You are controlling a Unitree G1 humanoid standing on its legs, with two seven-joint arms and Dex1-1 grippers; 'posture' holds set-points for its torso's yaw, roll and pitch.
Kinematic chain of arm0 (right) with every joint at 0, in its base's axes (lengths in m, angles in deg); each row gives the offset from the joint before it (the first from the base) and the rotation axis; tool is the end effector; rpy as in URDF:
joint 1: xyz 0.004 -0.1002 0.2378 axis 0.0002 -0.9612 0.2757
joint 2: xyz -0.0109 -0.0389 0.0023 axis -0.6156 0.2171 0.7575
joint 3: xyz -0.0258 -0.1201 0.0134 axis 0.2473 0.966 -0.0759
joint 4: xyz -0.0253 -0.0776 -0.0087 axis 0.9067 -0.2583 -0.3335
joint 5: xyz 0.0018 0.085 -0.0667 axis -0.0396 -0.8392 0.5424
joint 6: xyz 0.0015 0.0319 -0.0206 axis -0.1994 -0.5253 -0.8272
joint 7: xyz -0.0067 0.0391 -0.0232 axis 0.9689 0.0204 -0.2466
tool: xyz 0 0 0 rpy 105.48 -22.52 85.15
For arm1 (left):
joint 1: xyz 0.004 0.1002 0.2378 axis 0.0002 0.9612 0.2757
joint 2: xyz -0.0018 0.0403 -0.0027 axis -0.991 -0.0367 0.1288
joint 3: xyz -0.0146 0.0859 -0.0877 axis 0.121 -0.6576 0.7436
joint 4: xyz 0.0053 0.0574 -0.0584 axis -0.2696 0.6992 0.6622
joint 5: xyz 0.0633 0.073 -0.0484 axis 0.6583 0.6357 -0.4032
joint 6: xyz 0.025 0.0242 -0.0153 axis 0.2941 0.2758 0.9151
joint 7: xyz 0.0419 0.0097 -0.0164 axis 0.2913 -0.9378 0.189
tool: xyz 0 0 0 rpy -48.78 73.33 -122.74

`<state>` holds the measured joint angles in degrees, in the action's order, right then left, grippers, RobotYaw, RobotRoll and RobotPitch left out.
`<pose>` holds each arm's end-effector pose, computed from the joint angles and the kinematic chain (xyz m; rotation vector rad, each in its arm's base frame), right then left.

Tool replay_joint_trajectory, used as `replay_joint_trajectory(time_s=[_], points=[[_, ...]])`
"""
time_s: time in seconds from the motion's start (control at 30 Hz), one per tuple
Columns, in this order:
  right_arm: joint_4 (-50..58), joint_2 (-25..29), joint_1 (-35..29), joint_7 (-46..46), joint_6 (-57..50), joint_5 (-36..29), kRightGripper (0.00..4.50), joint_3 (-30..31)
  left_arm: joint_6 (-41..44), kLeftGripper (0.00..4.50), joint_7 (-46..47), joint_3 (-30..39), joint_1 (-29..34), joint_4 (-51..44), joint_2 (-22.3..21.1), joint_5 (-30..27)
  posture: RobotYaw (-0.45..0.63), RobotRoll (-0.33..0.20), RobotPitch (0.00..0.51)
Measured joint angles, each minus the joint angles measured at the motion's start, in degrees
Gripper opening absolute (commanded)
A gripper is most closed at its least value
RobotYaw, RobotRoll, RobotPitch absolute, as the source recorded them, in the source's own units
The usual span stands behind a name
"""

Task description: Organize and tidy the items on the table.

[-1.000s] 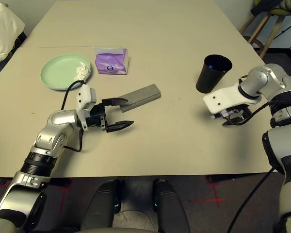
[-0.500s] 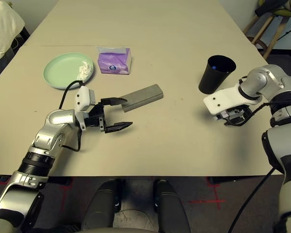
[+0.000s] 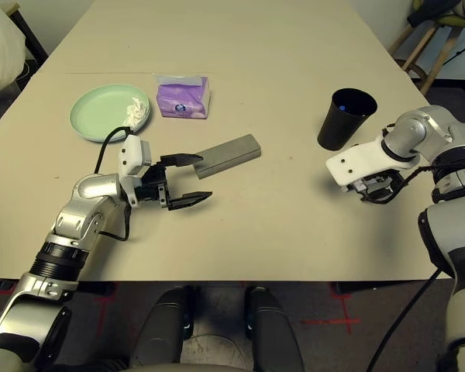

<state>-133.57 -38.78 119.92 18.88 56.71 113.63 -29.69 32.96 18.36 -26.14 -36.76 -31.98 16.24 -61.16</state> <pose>0.3526 -0.3110 0.2187 -1.5670 0.7977 1.2691 0.3054 0.1910 0.1330 0.3013 -0.1337 -1.2531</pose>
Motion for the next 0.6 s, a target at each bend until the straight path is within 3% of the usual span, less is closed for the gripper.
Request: replay_joint_trajectory(time_s=[0.23, 0.6], points=[[-0.19, -0.02, 0.29, 0.91, 0.03, -0.36, 0.47, -0.01, 0.25, 4.5, 0.38, 0.3, 0.0, -0.11, -0.21, -0.39, 0.25, 0.0, 0.191], [-0.43, 0.45, 0.36, 8.82, -1.97, -4.66, 0.4, -2.99, -0.7, 4.5, 0.26, 0.2, -2.67, 2.46, 0.75, -0.33, 0.2, 0.0, 0.15]])
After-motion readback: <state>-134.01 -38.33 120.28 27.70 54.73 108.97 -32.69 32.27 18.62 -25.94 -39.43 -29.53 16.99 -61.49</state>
